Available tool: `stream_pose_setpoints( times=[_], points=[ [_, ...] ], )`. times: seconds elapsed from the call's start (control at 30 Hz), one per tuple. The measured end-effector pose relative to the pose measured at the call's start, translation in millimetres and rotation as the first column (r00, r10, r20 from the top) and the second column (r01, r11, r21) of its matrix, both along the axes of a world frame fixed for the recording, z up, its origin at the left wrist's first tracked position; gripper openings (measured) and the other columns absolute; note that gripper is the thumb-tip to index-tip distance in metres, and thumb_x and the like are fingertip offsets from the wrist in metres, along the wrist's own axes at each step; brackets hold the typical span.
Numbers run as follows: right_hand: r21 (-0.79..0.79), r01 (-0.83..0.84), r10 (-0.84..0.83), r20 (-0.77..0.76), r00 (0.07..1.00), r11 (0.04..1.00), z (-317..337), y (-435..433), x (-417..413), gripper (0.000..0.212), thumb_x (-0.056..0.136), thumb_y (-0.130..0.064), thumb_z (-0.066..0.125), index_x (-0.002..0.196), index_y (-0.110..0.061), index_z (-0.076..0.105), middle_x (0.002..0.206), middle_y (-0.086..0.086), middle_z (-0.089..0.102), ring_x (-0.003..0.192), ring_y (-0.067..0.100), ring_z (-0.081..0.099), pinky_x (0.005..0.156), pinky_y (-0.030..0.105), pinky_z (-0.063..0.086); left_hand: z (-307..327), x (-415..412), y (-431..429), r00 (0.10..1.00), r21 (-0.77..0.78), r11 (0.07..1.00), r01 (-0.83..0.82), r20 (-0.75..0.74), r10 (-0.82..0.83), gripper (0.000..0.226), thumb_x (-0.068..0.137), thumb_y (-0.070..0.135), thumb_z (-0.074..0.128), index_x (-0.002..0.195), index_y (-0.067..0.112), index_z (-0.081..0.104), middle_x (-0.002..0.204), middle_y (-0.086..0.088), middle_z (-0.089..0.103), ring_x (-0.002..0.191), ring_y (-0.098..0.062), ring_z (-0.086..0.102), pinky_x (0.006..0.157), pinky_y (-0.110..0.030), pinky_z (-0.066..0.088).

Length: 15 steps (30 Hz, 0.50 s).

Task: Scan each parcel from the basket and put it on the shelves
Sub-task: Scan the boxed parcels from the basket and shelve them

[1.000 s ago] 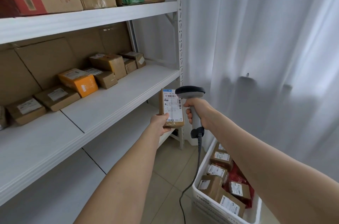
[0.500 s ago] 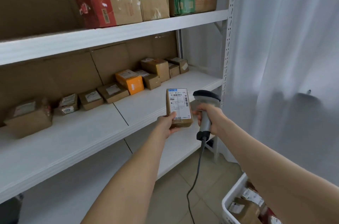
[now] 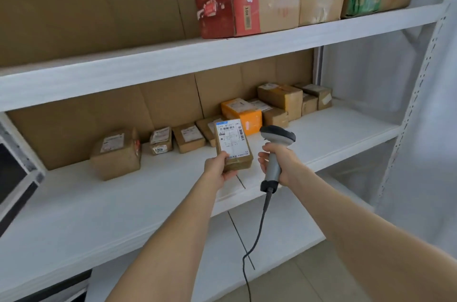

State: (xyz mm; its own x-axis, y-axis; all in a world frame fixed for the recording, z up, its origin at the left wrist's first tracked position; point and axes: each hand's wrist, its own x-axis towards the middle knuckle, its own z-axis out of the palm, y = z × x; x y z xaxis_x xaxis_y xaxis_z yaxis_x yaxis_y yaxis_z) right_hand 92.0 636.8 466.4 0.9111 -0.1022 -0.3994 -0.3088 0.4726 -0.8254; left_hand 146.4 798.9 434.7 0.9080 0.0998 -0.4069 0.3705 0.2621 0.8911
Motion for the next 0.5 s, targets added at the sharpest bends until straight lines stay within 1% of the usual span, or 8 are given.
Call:
stream_pose_setpoints(
  times=[0.13, 0.17, 0.27, 0.33, 0.4, 0.5],
  points=[
    [0.010, -0.093, 0.093, -0.028, 0.995, 0.996, -7, 61, 57, 0.015, 0.091, -0.013, 0.064, 0.102, -0.009, 0.056, 0.101, 0.013, 0.062, 0.075, 0.025, 0.066, 0.065, 0.034, 0.057, -3, 42, 66, 0.993, -0.013, 0.993, -0.120, -0.006, 0.120, 0.022, 0.088, 0.004, 0.051, 0.109, 0.005, 0.055, 0.106, -0.015, 0.063, 0.087, -0.027, 0.064, 0.069, -0.038, 0.058],
    [0.020, -0.127, 0.128, -0.039, 0.991, 0.992, -9, 76, 70, 0.017, 0.091, -0.014, 0.065, 0.104, -0.009, 0.056, 0.105, 0.014, 0.061, 0.076, 0.026, 0.066, 0.066, 0.035, 0.057, -5, 51, 84, 0.988, -0.002, 0.988, -0.157, -0.009, 0.157, 0.020, 0.088, 0.004, 0.052, 0.108, 0.005, 0.055, 0.105, -0.015, 0.063, 0.087, -0.027, 0.063, 0.068, -0.038, 0.058],
    [0.017, -0.215, 0.216, -0.078, 0.973, 0.976, -15, 121, 104, 0.030, 0.089, -0.018, 0.067, 0.114, -0.010, 0.052, 0.111, 0.014, 0.062, 0.082, 0.027, 0.069, 0.059, 0.034, 0.058, -11, 75, 137, 0.969, 0.033, 0.968, -0.247, -0.021, 0.248, 0.018, 0.091, 0.009, 0.055, 0.109, 0.008, 0.054, 0.110, -0.014, 0.062, 0.093, -0.028, 0.062, 0.067, -0.039, 0.057],
    [0.015, -0.251, 0.251, -0.098, 0.963, 0.968, -18, 148, 123, 0.034, 0.088, -0.019, 0.069, 0.116, -0.012, 0.051, 0.110, 0.014, 0.062, 0.084, 0.027, 0.070, 0.053, 0.031, 0.058, -17, 88, 168, 0.956, 0.069, 0.955, -0.289, -0.030, 0.291, 0.022, 0.092, 0.014, 0.059, 0.112, 0.009, 0.053, 0.113, -0.014, 0.061, 0.098, -0.029, 0.062, 0.069, -0.039, 0.056],
    [0.023, -0.293, 0.294, -0.102, 0.950, 0.956, -22, 169, 140, 0.029, 0.088, -0.019, 0.069, 0.111, -0.013, 0.052, 0.108, 0.014, 0.062, 0.082, 0.027, 0.069, 0.049, 0.030, 0.057, -24, 98, 191, 0.944, 0.093, 0.942, -0.322, -0.051, 0.327, 0.026, 0.092, 0.017, 0.061, 0.115, 0.007, 0.053, 0.114, -0.014, 0.061, 0.101, -0.030, 0.063, 0.069, -0.039, 0.055],
    [0.016, -0.347, 0.346, -0.118, 0.931, 0.938, -30, 192, 159, 0.021, 0.086, -0.018, 0.072, 0.097, -0.014, 0.054, 0.105, 0.014, 0.062, 0.078, 0.027, 0.069, 0.049, 0.028, 0.056, -36, 111, 212, 0.929, 0.086, 0.935, -0.345, -0.110, 0.353, 0.021, 0.093, 0.017, 0.061, 0.110, 0.006, 0.056, 0.111, -0.015, 0.062, 0.097, -0.028, 0.063, 0.069, -0.038, 0.055]
  ],
)
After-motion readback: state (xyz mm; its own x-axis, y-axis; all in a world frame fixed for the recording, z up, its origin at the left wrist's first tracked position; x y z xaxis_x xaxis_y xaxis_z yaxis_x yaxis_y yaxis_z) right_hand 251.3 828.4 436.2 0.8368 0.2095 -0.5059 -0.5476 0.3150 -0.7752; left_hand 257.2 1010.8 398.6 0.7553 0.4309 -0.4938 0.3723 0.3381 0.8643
